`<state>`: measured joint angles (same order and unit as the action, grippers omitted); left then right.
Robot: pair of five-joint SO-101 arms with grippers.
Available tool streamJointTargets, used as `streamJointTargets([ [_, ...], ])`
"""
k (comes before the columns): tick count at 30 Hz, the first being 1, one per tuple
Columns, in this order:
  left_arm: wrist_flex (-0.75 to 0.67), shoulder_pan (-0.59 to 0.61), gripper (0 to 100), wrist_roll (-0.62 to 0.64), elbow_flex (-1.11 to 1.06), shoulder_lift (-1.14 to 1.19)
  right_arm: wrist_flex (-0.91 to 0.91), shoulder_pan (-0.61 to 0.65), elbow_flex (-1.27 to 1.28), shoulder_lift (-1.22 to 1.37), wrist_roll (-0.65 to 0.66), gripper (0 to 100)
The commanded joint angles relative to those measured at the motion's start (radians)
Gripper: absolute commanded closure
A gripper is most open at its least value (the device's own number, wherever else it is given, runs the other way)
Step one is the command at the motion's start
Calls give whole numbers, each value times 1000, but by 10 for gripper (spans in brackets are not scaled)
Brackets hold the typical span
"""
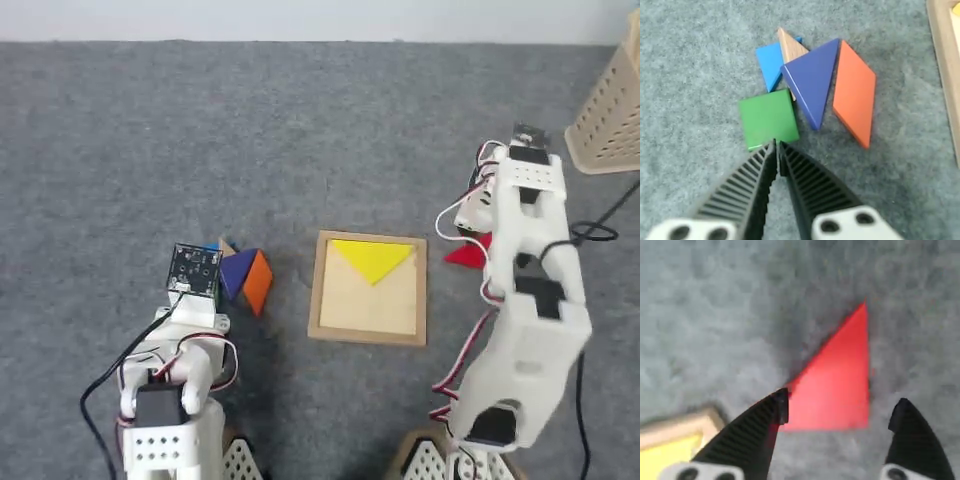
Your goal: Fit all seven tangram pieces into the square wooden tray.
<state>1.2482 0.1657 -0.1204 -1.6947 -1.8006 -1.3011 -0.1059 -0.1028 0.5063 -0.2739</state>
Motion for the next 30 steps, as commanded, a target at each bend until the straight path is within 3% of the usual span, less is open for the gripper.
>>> streamJointTargets([
  [1, 6, 2, 988, -8, 8, 0, -59, 13, -141, 58, -21, 673],
  [10, 6, 2, 988, -8, 8, 0, -84, 13, -216, 197, 12, 686],
  [14, 6, 2, 988, -8, 8, 0, -130, 13, -216, 173, 132, 767],
  [24, 6, 2, 988, -8, 8, 0, -229, 85, -212, 70, 508, 770],
  [30, 6, 2, 988, -8, 8, 0, -237, 114, -140, -31, 609, 770],
])
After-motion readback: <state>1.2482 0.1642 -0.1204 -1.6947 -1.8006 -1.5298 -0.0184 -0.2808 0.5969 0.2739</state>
